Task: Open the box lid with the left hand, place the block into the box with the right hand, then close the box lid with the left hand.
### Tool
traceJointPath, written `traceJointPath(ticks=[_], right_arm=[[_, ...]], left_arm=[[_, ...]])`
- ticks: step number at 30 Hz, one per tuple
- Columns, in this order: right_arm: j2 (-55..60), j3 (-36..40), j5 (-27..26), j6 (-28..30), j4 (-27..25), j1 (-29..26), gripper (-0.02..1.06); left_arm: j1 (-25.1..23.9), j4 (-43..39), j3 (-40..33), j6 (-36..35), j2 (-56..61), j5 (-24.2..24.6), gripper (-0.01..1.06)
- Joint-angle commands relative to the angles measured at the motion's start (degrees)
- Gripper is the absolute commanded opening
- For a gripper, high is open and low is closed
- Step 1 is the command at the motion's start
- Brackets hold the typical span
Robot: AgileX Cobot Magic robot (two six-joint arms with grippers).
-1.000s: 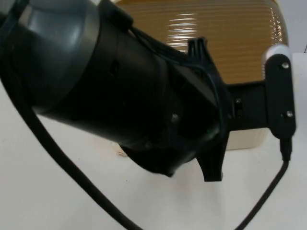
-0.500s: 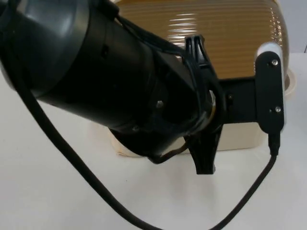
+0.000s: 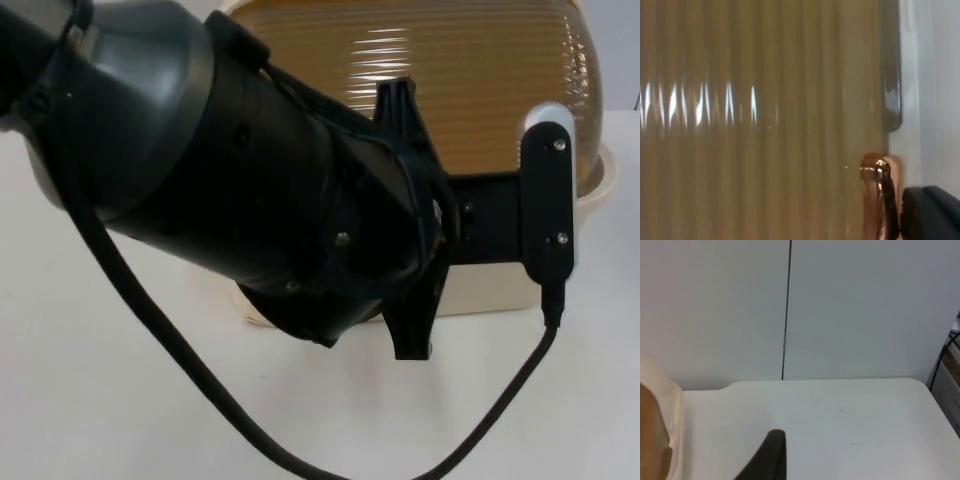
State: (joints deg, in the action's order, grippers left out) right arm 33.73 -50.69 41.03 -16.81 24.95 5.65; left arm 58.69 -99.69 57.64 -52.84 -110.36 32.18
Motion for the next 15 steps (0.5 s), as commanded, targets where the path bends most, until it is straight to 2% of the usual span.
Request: traceJointPath(ticks=[1,6,15], right_arm=[[0.0,-0.3,-0.6,-0.1,0.5,0.3,1.04],[0.0,-0.3,-0.6,-0.1,0.5,0.3,1.04],[0.0,-0.3,-0.6,-0.1,0.5,0.3,1.04]], left_arm=[[-0.2,-0.3,0.4,0.0,0.1,1.1,0.0],[-0.2,-0.3,0.4,0.1,0.1,1.2,0.0],[-0.2,-0.3,0.4,0.1,0.1,7.0,0.0]])
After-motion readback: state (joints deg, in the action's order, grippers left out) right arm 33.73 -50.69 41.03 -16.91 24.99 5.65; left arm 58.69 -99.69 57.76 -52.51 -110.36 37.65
